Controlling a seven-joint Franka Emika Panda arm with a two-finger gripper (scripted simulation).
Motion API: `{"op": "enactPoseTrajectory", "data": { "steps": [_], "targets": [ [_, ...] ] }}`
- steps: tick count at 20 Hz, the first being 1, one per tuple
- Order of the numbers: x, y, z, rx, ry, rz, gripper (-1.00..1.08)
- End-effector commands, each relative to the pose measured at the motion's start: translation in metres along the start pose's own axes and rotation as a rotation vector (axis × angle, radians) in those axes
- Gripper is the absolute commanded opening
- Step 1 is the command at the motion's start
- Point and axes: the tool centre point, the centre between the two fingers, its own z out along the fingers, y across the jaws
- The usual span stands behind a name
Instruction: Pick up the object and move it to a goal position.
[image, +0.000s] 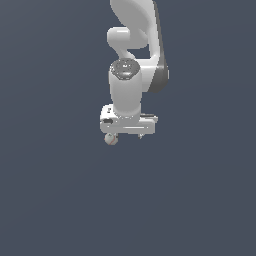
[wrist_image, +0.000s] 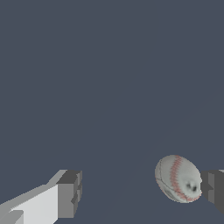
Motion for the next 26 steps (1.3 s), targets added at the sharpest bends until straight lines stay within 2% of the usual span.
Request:
{"op": "enactPoseTrajectory", "data": {
  "steps": [1, 9, 18, 26],
  "targets": [
    [0.000, 0.000, 0.000, 0.000, 0.000, 0.000, 1.00],
    [0.007, 0.028, -0.014, -0.024, 0.034, 0.000, 1.00],
    [0.005, 0.031, -0.011, -0.025, 0.033, -0.024, 1.00],
    [-0.005, 0.042, 0.003, -0.028, 0.029, -0.121, 1.00]
  ]
}}
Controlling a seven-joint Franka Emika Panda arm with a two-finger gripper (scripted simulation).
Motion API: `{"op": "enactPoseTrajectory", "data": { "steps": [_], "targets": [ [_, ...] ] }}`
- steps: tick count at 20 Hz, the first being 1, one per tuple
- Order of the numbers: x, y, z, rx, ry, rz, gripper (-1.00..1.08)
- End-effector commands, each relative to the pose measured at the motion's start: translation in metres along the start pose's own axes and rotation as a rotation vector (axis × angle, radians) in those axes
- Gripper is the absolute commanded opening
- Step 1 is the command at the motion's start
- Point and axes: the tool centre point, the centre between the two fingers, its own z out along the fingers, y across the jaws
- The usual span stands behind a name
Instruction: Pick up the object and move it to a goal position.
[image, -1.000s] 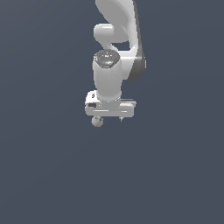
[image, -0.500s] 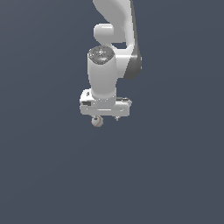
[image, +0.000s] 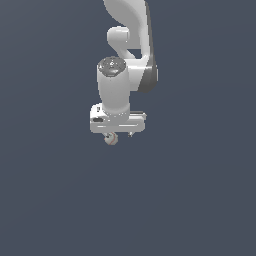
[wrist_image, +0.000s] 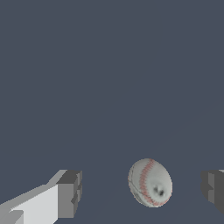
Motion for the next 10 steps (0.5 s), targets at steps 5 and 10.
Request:
{"op": "enactPoseTrajectory", "data": {
  "steps": [5, 10],
  "targets": [
    [-0.014, 0.012, 0.017, -0.001, -0.003, -0.120, 1.00],
    [-0.029, 0.022, 0.032, -0.001, -0.006, -0.234, 1.00]
  ]
}}
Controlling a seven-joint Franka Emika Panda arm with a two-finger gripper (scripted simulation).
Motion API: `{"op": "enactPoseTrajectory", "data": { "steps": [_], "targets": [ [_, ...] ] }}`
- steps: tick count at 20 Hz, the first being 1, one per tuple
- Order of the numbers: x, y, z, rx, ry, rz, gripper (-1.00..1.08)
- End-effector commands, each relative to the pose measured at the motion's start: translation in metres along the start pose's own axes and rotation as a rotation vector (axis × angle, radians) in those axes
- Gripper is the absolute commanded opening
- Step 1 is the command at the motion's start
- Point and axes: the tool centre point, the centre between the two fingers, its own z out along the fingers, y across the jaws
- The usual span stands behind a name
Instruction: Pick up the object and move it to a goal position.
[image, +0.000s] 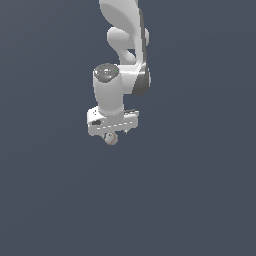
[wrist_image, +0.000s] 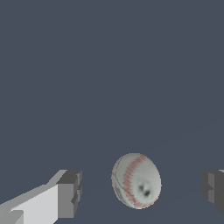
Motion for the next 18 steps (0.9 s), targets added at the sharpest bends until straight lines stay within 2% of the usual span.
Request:
{"op": "enactPoseTrajectory", "data": {
  "steps": [1, 10, 18],
  "targets": [
    [-0.008, 0.003, 0.008, 0.000, -0.001, -0.059, 1.00],
    [-0.037, 0.012, 0.031, 0.003, -0.005, -0.249, 1.00],
    [-0.051, 0.016, 0.042, 0.005, -0.006, -0.345, 1.00]
  ]
}}
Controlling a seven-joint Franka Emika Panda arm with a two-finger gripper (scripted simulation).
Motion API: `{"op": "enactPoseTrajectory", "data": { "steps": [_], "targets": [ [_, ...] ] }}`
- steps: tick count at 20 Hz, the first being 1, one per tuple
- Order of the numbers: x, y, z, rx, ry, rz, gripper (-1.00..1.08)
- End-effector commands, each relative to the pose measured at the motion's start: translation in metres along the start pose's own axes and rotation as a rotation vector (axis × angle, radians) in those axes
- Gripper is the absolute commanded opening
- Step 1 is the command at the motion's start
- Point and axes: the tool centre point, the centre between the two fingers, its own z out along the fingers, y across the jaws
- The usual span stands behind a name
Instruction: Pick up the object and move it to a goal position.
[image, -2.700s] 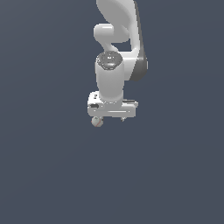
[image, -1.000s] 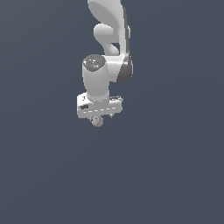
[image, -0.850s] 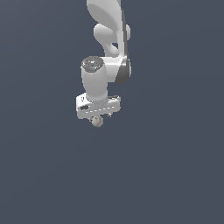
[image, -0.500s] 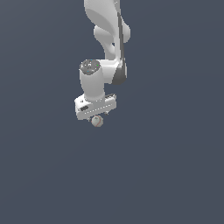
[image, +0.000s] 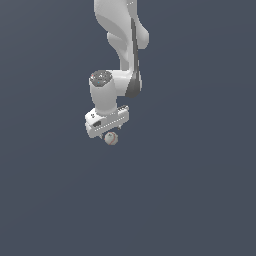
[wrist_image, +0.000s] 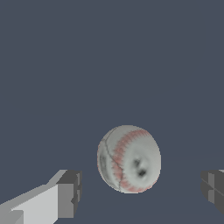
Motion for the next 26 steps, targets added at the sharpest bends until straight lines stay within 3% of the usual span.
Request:
{"op": "enactPoseTrajectory", "data": {
  "steps": [1, 10, 25, 26],
  "targets": [
    [-0.003, 0.000, 0.002, 0.000, 0.000, -0.022, 1.00],
    [-0.005, -0.001, 0.007, 0.001, 0.000, -0.033, 1.00],
    [-0.006, -0.001, 0.054, 0.001, 0.000, -0.037, 1.00],
    [-0.006, -0.001, 0.054, 0.001, 0.000, -0.037, -1.00]
  ]
}}
